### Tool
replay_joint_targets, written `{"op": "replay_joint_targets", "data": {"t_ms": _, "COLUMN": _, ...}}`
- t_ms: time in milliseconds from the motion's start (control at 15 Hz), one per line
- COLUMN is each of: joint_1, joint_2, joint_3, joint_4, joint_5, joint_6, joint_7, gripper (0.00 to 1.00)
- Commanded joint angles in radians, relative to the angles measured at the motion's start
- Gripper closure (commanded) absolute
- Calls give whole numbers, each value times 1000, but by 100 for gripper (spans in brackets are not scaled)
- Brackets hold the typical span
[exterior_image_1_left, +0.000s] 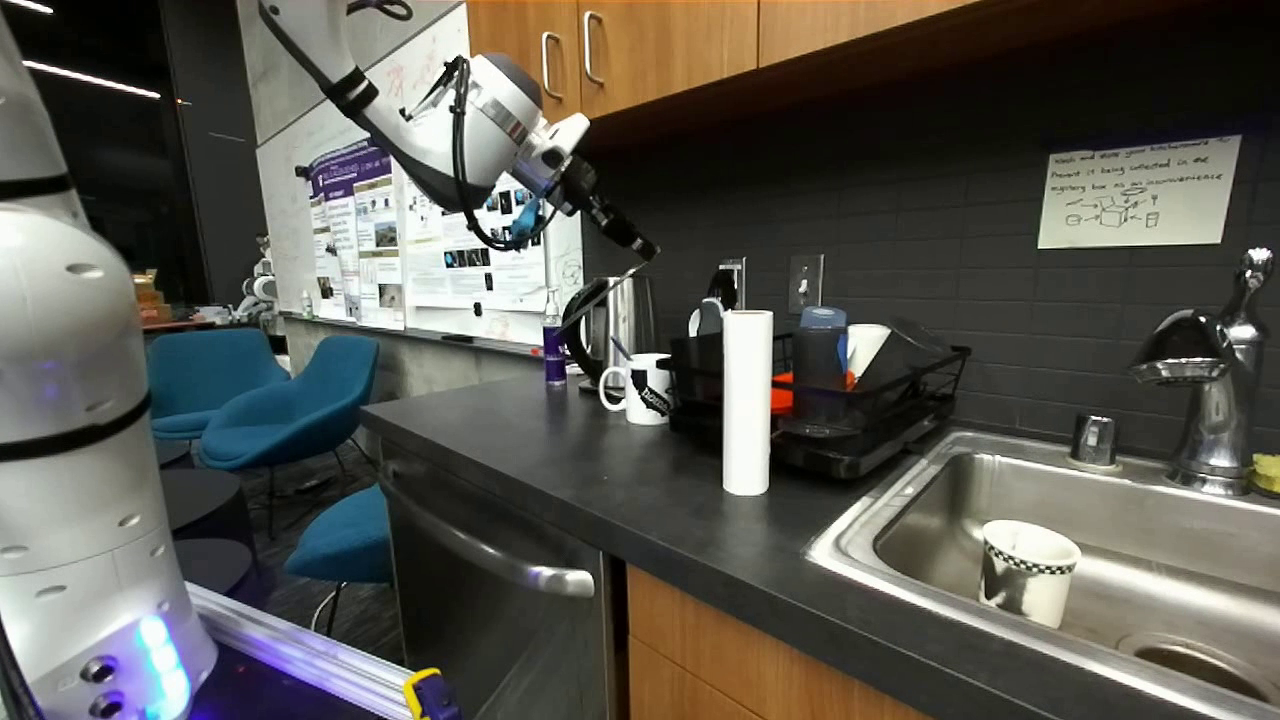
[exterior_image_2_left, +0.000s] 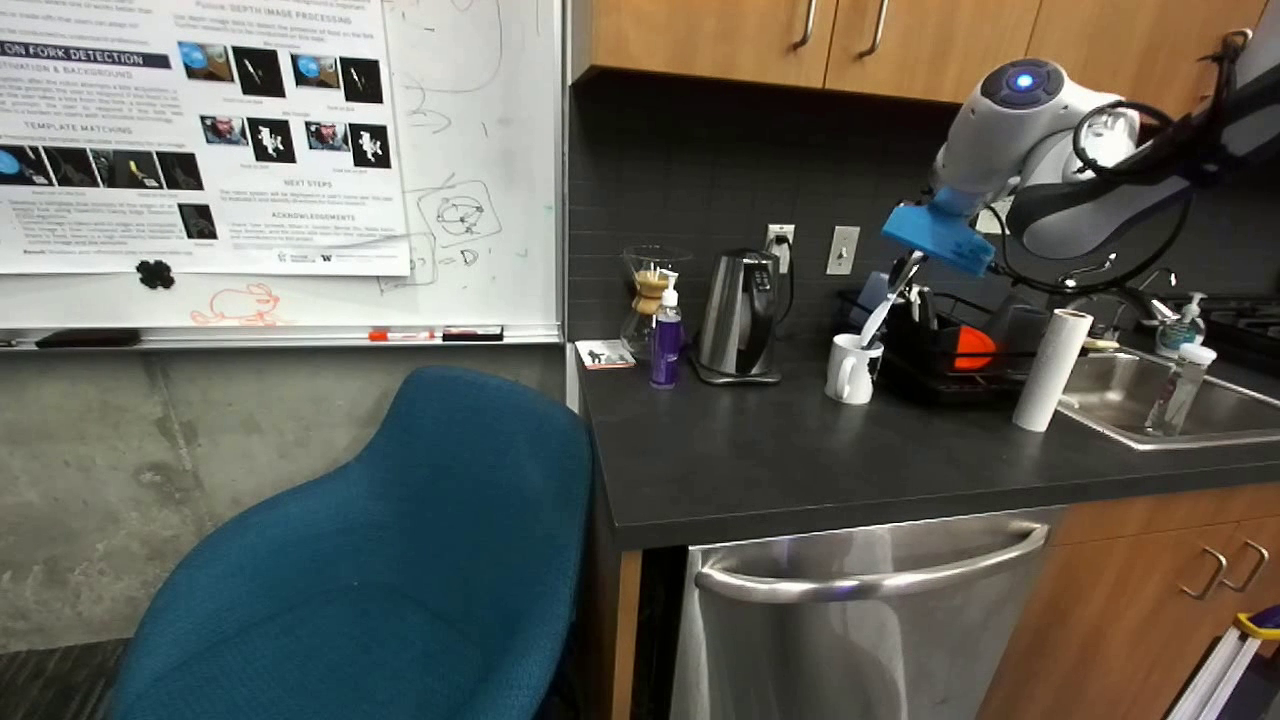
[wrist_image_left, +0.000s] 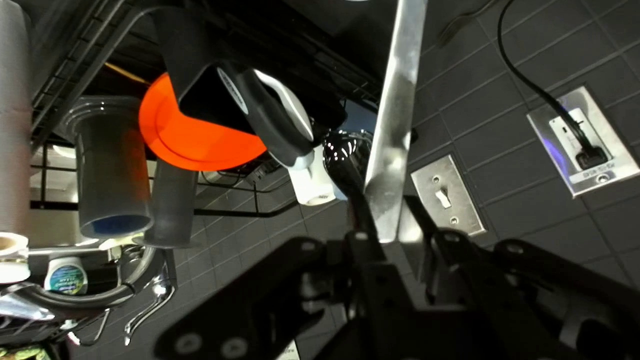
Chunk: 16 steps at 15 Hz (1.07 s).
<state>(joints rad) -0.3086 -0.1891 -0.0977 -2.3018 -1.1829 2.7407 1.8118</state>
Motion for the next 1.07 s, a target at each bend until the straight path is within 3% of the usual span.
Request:
{"op": "replay_joint_targets", "data": {"t_ms": 0, "joint_1": -12, "joint_2": -8, "joint_3": 25, "joint_4": 35, "joint_5": -113, "joint_6": -70, "joint_7": 128, "gripper": 95}}
{"op": "replay_joint_targets", "data": {"t_ms": 333, "joint_1": -2, "joint_2": 6, "joint_3": 46, "joint_4": 62, "joint_5": -232, "joint_6": -184, "joint_7": 238, "gripper": 95}}
{"op": "replay_joint_targets", "data": {"t_ms": 400, "joint_1": 45, "joint_2": 10, "joint_3": 9, "joint_4": 65, "joint_5": -251, "joint_6": -215, "joint_7": 251, "gripper": 95}}
{"op": "replay_joint_targets", "data": {"t_ms": 533, "joint_1": 64, "joint_2": 17, "joint_3": 6, "joint_4": 68, "joint_5": -284, "joint_6": -260, "joint_7": 279, "gripper": 95}}
{"op": "replay_joint_targets", "data": {"t_ms": 1000, "joint_1": 115, "joint_2": 33, "joint_3": -15, "joint_4": 70, "joint_5": -311, "joint_6": -341, "joint_7": 328, "gripper": 95}}
